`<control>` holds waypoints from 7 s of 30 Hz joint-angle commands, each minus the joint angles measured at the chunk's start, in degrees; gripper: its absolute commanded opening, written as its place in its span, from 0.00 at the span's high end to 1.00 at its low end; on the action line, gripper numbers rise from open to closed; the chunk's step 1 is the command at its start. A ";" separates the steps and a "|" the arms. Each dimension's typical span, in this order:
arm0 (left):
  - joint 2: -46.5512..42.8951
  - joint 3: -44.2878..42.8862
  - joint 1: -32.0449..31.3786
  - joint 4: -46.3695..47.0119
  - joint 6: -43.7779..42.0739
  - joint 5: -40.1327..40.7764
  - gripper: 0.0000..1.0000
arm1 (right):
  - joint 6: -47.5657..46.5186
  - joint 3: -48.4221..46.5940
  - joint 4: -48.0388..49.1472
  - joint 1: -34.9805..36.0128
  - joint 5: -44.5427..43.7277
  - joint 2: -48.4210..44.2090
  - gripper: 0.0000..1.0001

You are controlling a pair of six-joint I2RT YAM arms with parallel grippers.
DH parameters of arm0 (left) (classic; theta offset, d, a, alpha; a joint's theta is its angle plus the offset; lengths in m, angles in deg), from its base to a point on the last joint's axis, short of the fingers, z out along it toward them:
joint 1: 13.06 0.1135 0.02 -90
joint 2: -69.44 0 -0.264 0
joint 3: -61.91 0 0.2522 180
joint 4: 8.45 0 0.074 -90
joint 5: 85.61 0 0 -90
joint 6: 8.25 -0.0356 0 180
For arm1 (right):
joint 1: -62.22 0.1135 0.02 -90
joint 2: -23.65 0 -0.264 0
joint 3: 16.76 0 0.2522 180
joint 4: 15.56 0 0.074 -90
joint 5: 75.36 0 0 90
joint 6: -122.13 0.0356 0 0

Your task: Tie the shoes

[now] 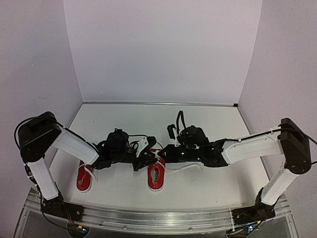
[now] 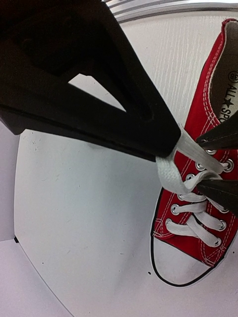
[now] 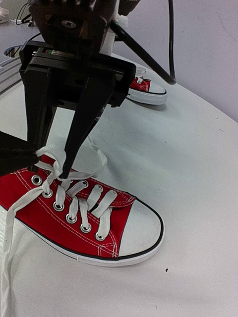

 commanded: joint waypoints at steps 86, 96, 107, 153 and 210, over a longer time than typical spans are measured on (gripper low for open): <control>-0.48 -0.11 -0.90 1.97 -6.25 0.68 1.00 | -1.22 -29.63 -13.91 -8.06 10.00 12.04 0.36; -1.14 0.02 -0.98 1.70 -6.68 1.04 1.00 | 3.58 -6.50 -7.82 -8.12 12.29 -3.43 0.43; -1.53 -0.12 -1.24 1.00 -6.54 1.68 1.00 | 9.57 -3.74 -4.37 -2.67 8.15 1.08 0.51; -10.61 -9.93 11.38 -24.32 -0.73 3.05 0.51 | 9.66 -5.58 -4.30 -2.24 5.15 6.20 1.00; -22.47 -2.06 12.14 -29.88 13.04 15.17 1.00 | 10.21 -5.20 -2.83 -2.32 3.49 6.54 1.00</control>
